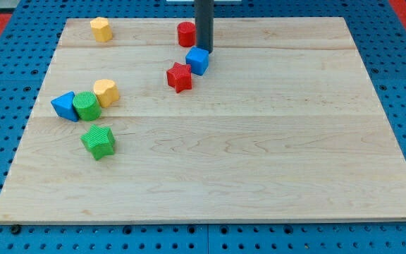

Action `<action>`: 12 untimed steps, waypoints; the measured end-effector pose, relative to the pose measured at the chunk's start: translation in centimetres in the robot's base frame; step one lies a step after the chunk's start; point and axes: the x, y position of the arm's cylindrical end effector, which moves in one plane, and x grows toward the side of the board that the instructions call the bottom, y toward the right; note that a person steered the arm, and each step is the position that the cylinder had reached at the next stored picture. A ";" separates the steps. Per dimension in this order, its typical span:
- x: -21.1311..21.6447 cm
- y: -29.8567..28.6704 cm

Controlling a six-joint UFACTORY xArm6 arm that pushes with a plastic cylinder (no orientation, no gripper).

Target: Push the blue cube towards the right of the red circle

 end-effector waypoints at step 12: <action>6.1 -5.5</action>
